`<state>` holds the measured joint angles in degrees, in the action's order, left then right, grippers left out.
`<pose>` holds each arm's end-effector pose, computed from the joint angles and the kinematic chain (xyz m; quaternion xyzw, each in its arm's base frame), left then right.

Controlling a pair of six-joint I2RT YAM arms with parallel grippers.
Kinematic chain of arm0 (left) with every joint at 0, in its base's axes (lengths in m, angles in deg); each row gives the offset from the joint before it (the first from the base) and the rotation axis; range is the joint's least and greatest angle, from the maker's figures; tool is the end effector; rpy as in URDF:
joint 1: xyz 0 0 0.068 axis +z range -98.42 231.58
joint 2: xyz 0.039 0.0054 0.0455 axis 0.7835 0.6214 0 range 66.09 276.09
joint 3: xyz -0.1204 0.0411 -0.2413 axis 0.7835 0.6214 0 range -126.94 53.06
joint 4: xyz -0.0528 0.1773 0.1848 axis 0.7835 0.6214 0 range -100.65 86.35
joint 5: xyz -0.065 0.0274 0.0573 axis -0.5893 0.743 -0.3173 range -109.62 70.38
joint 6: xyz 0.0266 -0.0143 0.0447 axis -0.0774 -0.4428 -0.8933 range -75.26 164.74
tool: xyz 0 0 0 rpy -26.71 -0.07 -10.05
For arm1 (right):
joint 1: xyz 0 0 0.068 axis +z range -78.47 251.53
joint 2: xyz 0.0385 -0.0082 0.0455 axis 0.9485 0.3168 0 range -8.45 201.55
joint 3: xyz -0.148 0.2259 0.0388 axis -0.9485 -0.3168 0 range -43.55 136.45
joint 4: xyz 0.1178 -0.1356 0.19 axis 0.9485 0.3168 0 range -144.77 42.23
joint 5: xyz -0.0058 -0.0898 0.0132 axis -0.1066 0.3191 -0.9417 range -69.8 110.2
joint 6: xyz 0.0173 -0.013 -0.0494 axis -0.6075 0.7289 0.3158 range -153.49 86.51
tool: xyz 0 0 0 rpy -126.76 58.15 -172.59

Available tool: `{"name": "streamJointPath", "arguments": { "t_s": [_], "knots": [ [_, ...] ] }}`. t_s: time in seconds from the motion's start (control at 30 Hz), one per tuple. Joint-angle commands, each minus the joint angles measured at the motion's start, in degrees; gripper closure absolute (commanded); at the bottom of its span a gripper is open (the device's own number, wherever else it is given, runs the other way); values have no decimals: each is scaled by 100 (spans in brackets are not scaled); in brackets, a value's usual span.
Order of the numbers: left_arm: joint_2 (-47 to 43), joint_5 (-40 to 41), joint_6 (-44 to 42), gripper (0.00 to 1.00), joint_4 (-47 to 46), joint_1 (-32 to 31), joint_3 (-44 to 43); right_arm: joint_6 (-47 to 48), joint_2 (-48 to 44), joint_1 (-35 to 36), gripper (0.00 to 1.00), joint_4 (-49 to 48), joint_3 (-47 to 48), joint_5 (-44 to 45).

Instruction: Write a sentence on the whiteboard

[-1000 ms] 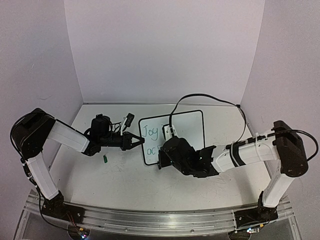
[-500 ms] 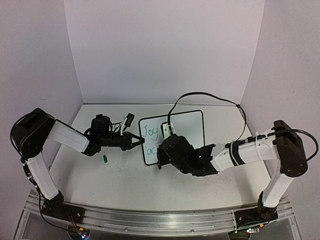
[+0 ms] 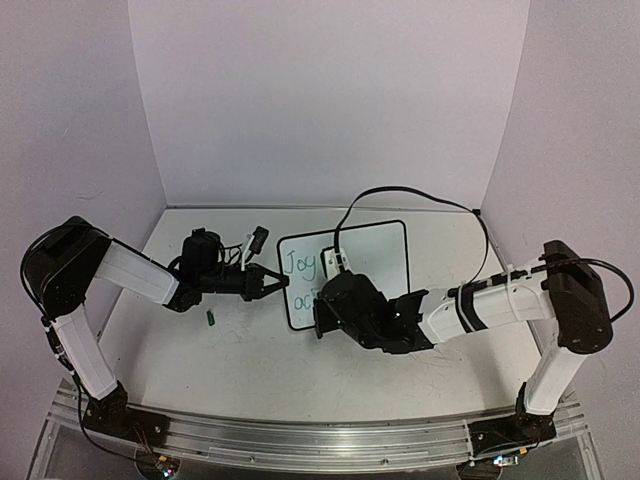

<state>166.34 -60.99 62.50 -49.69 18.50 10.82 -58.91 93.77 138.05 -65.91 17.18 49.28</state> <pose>0.2745 -0.2069 0.1644 0.3049 0.7273 -0.4930 0.3674 0.1713 0.3507 0.2010 -0.1778 0.8301 0.1948 0.4912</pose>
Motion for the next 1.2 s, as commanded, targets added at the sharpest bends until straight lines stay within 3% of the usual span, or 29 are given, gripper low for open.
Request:
{"name": "streamJointPath", "arguments": {
  "t_s": [0.0, 1.17],
  "knots": [
    [-101, -53, -151, 100, -59, -58, -94, -163, 66, -24, 100, 28, 45, 30],
    [-106, -56, -150, 100, -57, -70, -95, -602, 206, 115, 100, 170, -228, -173]
  ]
}}
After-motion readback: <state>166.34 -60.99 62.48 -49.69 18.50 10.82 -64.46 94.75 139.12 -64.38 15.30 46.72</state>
